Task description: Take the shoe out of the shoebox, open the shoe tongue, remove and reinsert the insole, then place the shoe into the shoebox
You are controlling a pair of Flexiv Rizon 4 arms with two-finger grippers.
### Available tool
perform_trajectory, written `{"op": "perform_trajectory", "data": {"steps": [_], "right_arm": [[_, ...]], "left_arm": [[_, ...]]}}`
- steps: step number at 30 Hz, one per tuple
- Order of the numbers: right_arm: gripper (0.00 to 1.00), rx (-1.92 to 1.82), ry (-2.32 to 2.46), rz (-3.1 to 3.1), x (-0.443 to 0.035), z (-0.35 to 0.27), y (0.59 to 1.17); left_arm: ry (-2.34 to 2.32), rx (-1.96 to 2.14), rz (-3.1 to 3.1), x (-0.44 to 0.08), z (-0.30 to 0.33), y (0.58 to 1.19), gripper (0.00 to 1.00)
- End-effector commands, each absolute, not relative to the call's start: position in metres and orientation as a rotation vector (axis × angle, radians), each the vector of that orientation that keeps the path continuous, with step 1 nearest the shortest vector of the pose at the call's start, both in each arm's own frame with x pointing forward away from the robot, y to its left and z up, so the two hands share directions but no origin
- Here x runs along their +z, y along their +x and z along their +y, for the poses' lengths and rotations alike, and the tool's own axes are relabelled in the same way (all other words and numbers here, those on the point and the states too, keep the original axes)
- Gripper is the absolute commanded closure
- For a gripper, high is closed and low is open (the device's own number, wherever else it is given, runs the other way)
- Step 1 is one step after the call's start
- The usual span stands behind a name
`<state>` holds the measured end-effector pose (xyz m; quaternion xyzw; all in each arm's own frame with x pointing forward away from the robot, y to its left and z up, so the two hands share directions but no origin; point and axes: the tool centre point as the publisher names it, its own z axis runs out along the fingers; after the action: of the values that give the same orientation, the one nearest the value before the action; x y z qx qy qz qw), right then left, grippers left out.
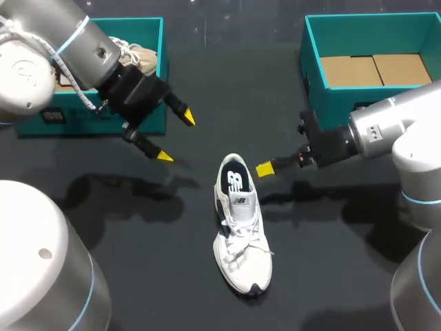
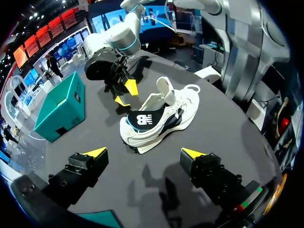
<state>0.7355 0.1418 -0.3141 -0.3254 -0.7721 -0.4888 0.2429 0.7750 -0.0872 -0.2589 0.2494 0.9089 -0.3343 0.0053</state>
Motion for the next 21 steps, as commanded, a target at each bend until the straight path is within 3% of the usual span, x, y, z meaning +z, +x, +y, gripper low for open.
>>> {"op": "perform_trajectory", "data": {"steps": [1,15,17,19,21], "right_arm": [[0.57,-1.306,-0.936,-2.122,-0.310,0.133,0.731],[0.60,-1.156,-1.161,-2.093,-0.305,0.109,0.741],[0.67,-1.116,-1.221,-2.096,-0.307,0.111,0.746],[0.99,-1.087,-1.250,-2.106,-0.307,0.112,0.748],[1.00,-1.079,-1.254,-2.107,-0.306,0.113,0.748]], "left_arm": [[0.791,-1.019,2.851,-0.255,-0.073,0.775,0.00],[0.790,-0.991,2.865,-0.253,-0.058,0.779,0.00],[0.790,-0.991,2.865,-0.253,-0.058,0.779,0.00],[0.790,-0.991,2.865,-0.253,-0.058,0.779,0.00],[0.790,-0.991,2.865,-0.253,-0.058,0.779,0.00]]}}
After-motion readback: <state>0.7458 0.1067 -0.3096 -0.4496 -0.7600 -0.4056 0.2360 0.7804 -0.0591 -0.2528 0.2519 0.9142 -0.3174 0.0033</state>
